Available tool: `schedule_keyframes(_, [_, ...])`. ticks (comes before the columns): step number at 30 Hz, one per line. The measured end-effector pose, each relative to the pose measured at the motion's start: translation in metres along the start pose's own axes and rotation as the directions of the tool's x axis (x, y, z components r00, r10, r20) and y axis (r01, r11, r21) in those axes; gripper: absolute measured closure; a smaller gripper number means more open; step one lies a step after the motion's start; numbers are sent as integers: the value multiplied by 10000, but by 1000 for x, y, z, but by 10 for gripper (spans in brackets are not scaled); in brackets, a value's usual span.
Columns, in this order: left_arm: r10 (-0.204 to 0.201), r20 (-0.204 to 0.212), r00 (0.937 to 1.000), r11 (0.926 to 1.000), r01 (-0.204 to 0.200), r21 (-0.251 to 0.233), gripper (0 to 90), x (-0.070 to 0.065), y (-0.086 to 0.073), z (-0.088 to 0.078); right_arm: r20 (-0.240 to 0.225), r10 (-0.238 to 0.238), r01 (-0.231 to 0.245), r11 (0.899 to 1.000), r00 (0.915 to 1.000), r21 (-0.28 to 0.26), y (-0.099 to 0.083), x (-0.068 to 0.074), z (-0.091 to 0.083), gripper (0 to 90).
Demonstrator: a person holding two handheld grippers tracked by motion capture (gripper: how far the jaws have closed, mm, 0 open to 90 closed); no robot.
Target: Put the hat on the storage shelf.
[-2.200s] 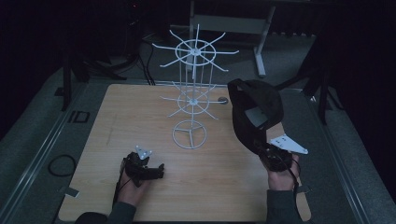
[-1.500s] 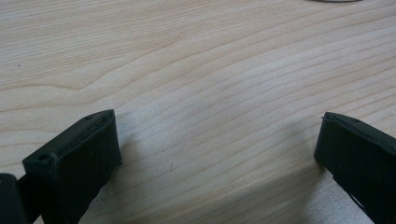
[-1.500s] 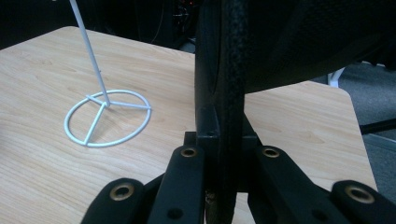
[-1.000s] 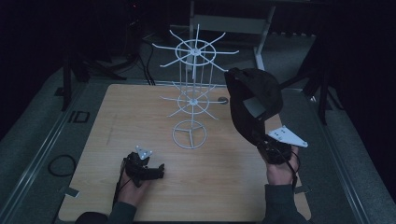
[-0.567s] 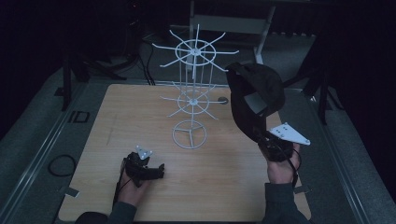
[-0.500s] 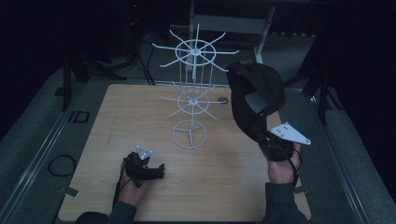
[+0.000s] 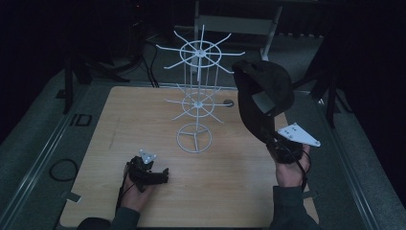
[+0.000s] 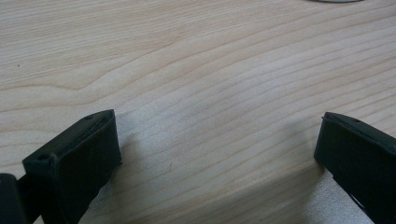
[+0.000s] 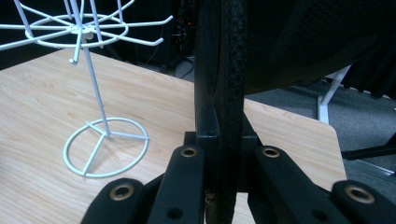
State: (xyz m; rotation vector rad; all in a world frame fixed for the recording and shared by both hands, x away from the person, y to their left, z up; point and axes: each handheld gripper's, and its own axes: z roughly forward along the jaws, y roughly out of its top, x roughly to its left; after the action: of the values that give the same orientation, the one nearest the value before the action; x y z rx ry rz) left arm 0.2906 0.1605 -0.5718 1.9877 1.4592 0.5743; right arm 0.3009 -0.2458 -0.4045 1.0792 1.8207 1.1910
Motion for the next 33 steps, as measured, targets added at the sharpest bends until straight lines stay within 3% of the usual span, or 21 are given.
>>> schedule_keyframes(33, [18,18,10000,10000,-18,11,1,-1,0,0,124,-24,30,9989,9999,-477,17,-1,-4,865])
